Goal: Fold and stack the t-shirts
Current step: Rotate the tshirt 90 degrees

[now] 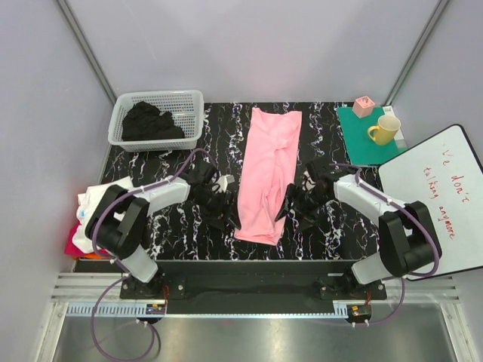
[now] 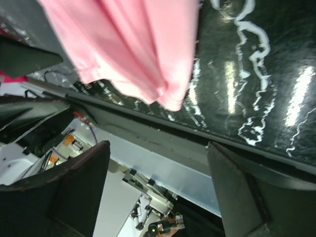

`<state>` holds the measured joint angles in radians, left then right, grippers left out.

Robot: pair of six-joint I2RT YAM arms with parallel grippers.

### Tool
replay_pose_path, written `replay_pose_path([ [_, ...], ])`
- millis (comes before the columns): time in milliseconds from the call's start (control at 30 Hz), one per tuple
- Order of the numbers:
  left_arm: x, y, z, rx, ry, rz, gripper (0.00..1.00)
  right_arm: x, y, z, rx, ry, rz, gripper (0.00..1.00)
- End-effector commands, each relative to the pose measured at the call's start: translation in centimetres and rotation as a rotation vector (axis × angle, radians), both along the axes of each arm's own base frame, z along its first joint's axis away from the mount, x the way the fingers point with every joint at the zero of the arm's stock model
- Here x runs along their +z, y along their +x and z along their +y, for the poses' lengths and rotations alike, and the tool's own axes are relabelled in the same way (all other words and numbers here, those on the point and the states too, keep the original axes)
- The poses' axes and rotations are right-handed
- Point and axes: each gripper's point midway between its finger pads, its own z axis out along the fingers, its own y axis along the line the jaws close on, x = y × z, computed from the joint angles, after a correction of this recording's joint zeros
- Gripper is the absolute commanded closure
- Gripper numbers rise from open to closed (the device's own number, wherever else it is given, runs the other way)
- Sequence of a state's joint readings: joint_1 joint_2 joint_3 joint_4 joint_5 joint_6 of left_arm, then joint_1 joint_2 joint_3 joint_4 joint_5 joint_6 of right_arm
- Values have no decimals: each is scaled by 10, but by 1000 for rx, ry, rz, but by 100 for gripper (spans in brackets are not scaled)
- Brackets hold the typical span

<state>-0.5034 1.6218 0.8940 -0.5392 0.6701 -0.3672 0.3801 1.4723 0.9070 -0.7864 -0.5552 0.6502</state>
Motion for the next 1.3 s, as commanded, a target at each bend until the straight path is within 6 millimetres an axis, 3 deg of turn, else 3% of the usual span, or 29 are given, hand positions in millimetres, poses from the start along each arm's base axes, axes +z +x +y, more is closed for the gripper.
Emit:
replay_pose_path([
  [0,-5,-4,-11,5,-80,45,16,-27,-3,-5,-56,-36,12,16],
  [67,-12,-9,-10,13,-78,68,16,-34,1,-2,-79,-21,8,25],
  [300,-20,-7,-14,37,-90,102,17,-58,8,7,-109,-10,38,26],
  [500,-27,-4,-16,41,-81,120,37,-74,15,22,-91,-20,72,29],
  [600,-31,-3,-17,44,-78,130,54,-81,17,33,-68,-10,101,41],
  [633,-34,-3,-17,45,-73,137,64,-81,16,38,-54,-4,109,47],
  [667,-35,-2,-18,47,-73,137,72,-79,21,42,-50,4,101,63],
  [733,-36,1,-18,52,-67,137,86,-81,21,45,-46,4,123,78],
  [767,-37,1,-19,57,-64,140,100,-79,24,47,-46,8,118,85],
  [800,-37,3,-18,61,-61,134,100,-77,25,47,-44,8,117,93],
  [900,-37,9,-14,76,-30,112,100,-73,25,41,-29,-34,111,99],
  [1267,-39,12,21,118,53,92,100,-76,1,-2,42,-270,164,100],
])
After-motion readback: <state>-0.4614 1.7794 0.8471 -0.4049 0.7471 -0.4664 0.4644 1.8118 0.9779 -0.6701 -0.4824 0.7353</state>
